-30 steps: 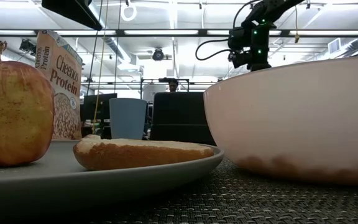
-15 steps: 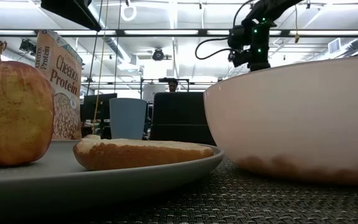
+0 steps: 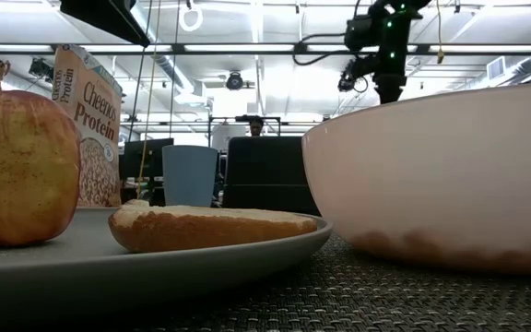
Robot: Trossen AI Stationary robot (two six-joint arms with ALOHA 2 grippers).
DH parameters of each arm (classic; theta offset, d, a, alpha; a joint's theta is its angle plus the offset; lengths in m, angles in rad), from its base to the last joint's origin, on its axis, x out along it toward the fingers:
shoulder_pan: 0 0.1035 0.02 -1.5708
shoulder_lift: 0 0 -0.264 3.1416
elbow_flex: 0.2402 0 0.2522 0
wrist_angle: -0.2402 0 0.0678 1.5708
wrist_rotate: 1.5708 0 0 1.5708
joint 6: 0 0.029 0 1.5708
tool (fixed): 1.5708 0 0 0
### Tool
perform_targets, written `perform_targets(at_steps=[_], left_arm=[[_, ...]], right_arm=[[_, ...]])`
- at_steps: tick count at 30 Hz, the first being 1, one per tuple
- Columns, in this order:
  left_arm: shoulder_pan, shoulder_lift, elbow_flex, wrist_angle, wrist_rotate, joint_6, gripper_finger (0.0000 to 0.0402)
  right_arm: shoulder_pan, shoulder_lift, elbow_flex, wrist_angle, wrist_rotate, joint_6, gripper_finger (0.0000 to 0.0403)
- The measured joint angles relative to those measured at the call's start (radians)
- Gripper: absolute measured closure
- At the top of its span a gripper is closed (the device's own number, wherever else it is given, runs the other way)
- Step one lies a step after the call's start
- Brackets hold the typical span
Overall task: Arrange a breakfast setting
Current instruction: Put the black spoon on the right of the gray table mat
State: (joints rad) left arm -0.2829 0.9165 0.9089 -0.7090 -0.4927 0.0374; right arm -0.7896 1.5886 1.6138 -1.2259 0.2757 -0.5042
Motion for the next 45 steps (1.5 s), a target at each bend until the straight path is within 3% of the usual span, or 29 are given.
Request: perform_targets(at_steps=[9,21,33,36,42,45], left_arm=[[0.000,0.000,0.000,0.001,-0.004,0.000,0.0235],[0.000,0.000,0.000,0.002,-0.004,0.000,0.0235],[0.000,0.000,0.000,0.002,-0.004,-0.001,0.0235],[0.000,0.000,0.000,0.002,-0.004,-0.001,0.0235],[0.000,0.000,0.000,0.002,-0.004,-0.006,0.0235],[0.000,0.000,0.000,0.002,-0.004,-0.008,0.0235]], right_arm=[[0.073,-0.107,0.000,-0.047,0.036,0.067,0.0384],[0.190,-0.282,0.000,-0.053,0.179,0.133,0.0383],[0.308,-0.426,0.000,-0.024,0.177,0.189,0.0383],[0.326,-0.443,0.000,-0.026,0.127,0.208,0.0383],[0.338,-0.449,0.000,-0.060,-0.159,0.284,0.0383],[0.339,-0.429,0.000,-0.131,-0.232,0.330,0.0383]])
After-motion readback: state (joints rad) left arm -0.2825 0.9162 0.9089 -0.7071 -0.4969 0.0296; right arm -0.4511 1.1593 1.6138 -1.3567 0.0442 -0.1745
